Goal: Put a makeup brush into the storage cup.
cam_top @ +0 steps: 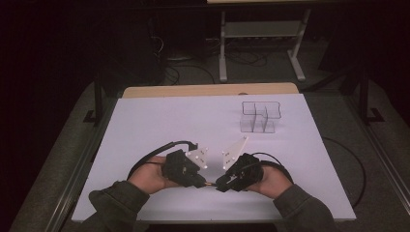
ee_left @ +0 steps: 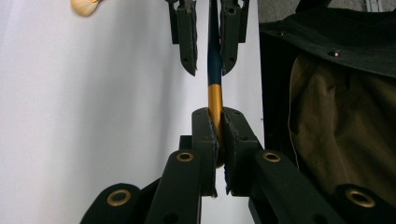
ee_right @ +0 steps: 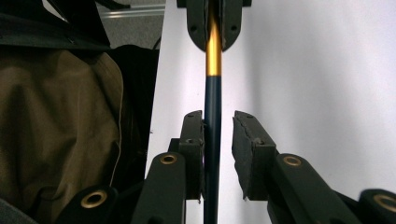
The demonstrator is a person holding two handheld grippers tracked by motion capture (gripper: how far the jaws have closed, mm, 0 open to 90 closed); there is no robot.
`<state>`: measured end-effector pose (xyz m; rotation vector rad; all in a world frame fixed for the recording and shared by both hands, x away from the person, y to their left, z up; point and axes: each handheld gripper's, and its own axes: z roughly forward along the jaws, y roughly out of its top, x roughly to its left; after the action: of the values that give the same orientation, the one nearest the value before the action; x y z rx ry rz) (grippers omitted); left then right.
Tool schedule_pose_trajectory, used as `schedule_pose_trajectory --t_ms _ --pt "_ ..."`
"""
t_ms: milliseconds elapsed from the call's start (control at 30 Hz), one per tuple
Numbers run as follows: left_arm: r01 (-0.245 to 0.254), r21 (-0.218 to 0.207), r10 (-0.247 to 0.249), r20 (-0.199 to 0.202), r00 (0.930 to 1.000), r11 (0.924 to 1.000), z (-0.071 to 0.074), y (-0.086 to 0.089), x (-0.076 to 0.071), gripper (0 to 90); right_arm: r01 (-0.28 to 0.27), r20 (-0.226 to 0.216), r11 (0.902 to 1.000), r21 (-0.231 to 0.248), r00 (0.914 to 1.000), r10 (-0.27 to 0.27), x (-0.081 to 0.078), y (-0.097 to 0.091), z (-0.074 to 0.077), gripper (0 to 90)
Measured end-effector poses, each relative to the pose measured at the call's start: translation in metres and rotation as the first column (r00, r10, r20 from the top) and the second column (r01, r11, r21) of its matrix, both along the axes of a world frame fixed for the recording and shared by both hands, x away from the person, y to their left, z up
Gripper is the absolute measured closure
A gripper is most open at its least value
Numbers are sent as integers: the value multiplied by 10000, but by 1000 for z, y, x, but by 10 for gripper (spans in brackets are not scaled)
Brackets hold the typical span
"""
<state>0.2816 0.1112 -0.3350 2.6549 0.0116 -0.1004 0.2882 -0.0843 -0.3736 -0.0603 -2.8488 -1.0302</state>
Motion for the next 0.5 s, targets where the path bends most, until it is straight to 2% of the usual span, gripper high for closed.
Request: schedule_pose_trajectory --t_ms 33,200,333,433,500 --pt "20 19 -20 27 10000 10000 0 -1 0 843 -59 27 9999 -148 10000 60 0 2 2 735" --pt "14 83 -14 27 10000 10000 0 -1 0 843 -141 -3 9998 -144 9999 141 1 6 5 760" --pt "29 161 -30 101 9999 9999 -1 -1 -1 842 -283 -31 9995 -151 9996 283 1 7 4 813" --pt "-79 -113 80 130 9999 9999 -1 1 -1 831 -212 -54 9997 -138 9998 211 0 6 4 821" --pt "-219 -365 220 25 9998 9991 0 3 0 805 -50 -92 10000 56 9999 51 0 4 4 823"
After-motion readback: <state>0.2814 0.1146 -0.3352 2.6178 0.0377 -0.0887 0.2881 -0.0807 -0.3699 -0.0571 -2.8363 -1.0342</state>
